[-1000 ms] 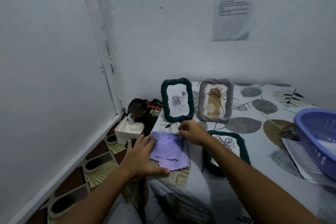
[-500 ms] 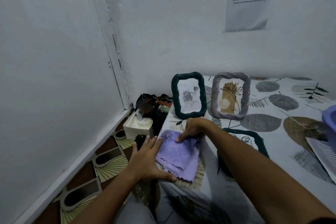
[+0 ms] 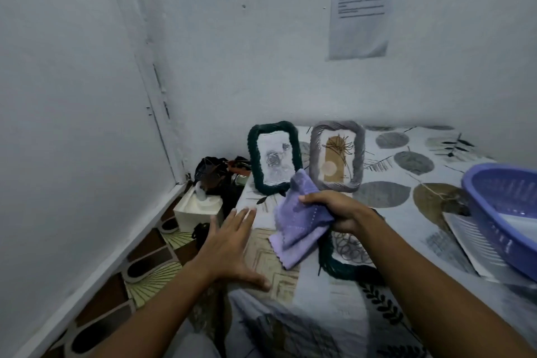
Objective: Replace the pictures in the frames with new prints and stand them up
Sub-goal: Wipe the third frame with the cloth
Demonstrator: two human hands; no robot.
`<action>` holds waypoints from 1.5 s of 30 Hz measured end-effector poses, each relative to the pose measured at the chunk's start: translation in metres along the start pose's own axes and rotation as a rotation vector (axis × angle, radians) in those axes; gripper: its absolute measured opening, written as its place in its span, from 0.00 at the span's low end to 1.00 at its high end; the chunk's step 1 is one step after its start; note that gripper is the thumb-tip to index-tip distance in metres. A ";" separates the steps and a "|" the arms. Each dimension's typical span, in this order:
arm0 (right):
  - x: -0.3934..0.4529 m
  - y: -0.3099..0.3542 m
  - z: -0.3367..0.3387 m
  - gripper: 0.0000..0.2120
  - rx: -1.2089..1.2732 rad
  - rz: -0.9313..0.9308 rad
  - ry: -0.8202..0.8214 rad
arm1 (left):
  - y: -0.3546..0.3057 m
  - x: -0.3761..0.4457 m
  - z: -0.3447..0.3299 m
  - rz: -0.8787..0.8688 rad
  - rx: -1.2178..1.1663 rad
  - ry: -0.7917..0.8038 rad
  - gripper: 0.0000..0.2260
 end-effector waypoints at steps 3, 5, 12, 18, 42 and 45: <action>-0.038 0.008 0.045 0.06 0.238 0.137 -0.133 | -0.031 0.020 0.002 -0.053 -0.012 -0.008 0.64; -0.068 0.016 0.078 0.06 0.273 0.236 -0.271 | -0.055 0.034 -0.001 -0.083 -0.035 -0.007 0.64; -0.193 0.079 0.165 0.11 -0.369 0.493 -1.050 | -0.124 0.068 -0.020 -0.172 -0.110 0.040 0.64; -0.146 0.066 0.161 0.10 -0.889 0.205 -1.038 | -0.137 0.068 -0.031 -0.179 -0.195 -0.022 0.59; -0.036 0.017 0.119 0.10 -1.154 0.213 -0.612 | -0.122 0.073 -0.035 -0.162 -0.284 -0.048 0.58; -0.026 0.010 0.108 0.16 -1.341 0.167 -0.531 | -0.123 0.071 -0.033 -0.165 -0.289 -0.043 0.56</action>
Point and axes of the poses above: each hand's wrist, its own x-axis towards the middle knuckle, its own z-axis out of the back of the hand, y = z × x, the point moved 10 cm from there along x, towards the middle knuckle, and after that the axes turned 6 degrees about -z, right-handed, at the moved point
